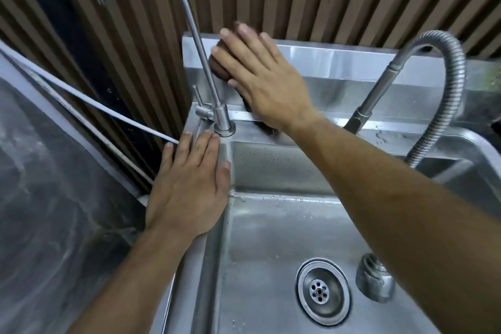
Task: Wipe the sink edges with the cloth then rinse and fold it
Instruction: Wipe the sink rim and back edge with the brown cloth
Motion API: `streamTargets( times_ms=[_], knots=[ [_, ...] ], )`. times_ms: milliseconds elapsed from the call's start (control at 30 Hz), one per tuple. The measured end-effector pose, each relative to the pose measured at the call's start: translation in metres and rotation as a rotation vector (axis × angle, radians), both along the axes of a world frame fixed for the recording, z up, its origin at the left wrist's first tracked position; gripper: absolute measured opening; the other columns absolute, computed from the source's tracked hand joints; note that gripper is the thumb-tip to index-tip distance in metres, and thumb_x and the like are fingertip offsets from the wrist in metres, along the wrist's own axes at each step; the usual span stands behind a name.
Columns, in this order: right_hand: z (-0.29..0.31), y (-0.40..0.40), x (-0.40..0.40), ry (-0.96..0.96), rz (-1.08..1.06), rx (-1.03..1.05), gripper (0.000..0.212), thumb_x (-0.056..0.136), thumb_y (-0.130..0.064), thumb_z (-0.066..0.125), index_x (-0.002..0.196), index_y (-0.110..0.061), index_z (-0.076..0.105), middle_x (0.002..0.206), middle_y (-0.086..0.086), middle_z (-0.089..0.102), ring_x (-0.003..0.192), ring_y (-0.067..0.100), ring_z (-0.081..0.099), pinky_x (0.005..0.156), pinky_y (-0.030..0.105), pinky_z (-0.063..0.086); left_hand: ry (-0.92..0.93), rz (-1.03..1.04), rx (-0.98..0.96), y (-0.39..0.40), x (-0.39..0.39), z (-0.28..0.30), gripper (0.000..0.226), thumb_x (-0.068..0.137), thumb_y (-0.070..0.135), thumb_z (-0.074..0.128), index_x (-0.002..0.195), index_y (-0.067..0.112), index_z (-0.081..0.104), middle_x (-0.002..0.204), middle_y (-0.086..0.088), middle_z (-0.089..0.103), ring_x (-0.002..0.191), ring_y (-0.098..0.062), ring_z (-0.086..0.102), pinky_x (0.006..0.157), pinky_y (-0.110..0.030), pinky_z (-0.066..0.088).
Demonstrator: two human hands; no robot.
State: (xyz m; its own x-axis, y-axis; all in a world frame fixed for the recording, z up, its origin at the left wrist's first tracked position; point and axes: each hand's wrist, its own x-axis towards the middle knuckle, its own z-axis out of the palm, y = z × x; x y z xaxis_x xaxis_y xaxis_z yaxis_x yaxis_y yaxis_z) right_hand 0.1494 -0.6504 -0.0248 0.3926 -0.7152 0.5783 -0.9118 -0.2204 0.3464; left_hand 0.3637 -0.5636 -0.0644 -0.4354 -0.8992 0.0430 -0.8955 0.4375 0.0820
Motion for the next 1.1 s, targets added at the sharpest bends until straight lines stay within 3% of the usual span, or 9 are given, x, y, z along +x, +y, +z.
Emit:
streamTargets(
  times_ms=[133,233,400,567,633,800,867,1000,1100],
  knots=[
    [-0.018,0.041,-0.013,-0.578,-0.397,-0.122,0.055,0.113,-0.034,0.026,0.164,-0.016,0.022,0.173,0.010,0.016,0.160,0.034,0.008,0.130,0.049,0.007,0.008,0.003,-0.004,0.001,-0.002,0.001,0.074,0.100,0.050,0.000,0.164,0.018,0.020,0.172,0.002,0.020,0.159,-0.025,0.008,0.128,-0.049,0.008],
    [-0.014,0.028,0.017,-0.836,-0.564,-0.184,0.057,0.112,-0.033,0.027,0.164,-0.013,0.020,0.172,0.015,0.012,0.159,0.040,0.004,0.129,0.054,0.004,-0.007,0.010,-0.005,0.000,-0.002,-0.001,0.073,0.101,0.049,0.002,0.164,0.017,0.021,0.171,0.001,0.021,0.159,-0.025,0.009,0.128,-0.049,0.008],
    [-0.026,0.019,0.034,-0.475,-0.274,-0.048,0.055,0.112,-0.030,0.031,0.164,-0.016,0.021,0.173,0.010,0.016,0.160,0.032,0.009,0.131,0.047,0.004,-0.027,-0.006,-0.011,-0.003,-0.004,-0.001,0.073,0.101,0.049,0.002,0.164,0.016,0.021,0.172,0.000,0.019,0.159,-0.026,0.008,0.128,-0.051,0.008],
    [-0.022,0.034,-0.009,-0.816,-0.553,-0.206,0.059,0.112,-0.035,0.025,0.165,-0.011,0.018,0.173,0.016,0.010,0.159,0.039,0.004,0.128,0.057,0.009,-0.022,-0.005,-0.020,-0.002,-0.003,-0.001,0.073,0.101,0.048,0.003,0.164,0.016,0.021,0.172,-0.001,0.019,0.159,-0.027,0.010,0.128,-0.051,0.008],
    [-0.021,0.029,-0.004,-0.832,-0.645,-0.238,0.062,0.110,-0.037,0.026,0.164,-0.008,0.018,0.172,0.019,0.011,0.158,0.043,0.005,0.127,0.059,0.011,-0.014,-0.001,-0.022,-0.002,-0.004,-0.001,0.073,0.101,0.048,0.002,0.164,0.017,0.020,0.172,-0.001,0.017,0.159,-0.026,0.008,0.128,-0.050,0.006],
    [-0.042,0.028,0.021,-0.297,-0.231,-0.015,0.056,0.112,-0.035,0.030,0.165,-0.018,0.021,0.172,0.010,0.018,0.160,0.033,0.012,0.129,0.051,0.012,-0.015,0.001,-0.023,-0.002,-0.004,-0.003,0.074,0.099,0.047,0.004,0.165,0.017,0.018,0.172,0.001,0.016,0.160,-0.025,0.006,0.128,-0.049,0.005],
    [-0.041,0.032,0.009,-0.439,-0.308,-0.073,0.056,0.112,-0.034,0.030,0.165,-0.019,0.021,0.173,0.008,0.015,0.160,0.031,0.009,0.130,0.049,0.011,-0.016,-0.006,-0.032,-0.002,-0.003,-0.003,0.073,0.099,0.047,0.005,0.164,0.016,0.021,0.172,0.000,0.019,0.159,-0.026,0.009,0.128,-0.050,0.007],
    [-0.023,0.031,-0.013,-1.061,-0.644,-0.280,0.066,0.109,-0.040,0.031,0.165,-0.011,0.011,0.173,0.016,0.001,0.160,0.036,-0.003,0.128,0.045,-0.005,-0.027,-0.006,-0.047,-0.001,-0.003,-0.004,0.073,0.100,0.046,0.007,0.163,0.015,0.024,0.171,-0.002,0.023,0.158,-0.028,0.014,0.127,-0.051,0.010],
    [-0.015,0.021,0.007,-1.139,-0.707,-0.311,0.065,0.109,-0.038,0.031,0.165,-0.008,0.013,0.173,0.019,0.002,0.159,0.041,-0.003,0.128,0.050,-0.001,-0.026,-0.003,-0.041,-0.002,-0.004,-0.004,0.074,0.099,0.046,0.006,0.164,0.015,0.023,0.171,-0.002,0.023,0.158,-0.028,0.014,0.127,-0.051,0.009]
  ],
)
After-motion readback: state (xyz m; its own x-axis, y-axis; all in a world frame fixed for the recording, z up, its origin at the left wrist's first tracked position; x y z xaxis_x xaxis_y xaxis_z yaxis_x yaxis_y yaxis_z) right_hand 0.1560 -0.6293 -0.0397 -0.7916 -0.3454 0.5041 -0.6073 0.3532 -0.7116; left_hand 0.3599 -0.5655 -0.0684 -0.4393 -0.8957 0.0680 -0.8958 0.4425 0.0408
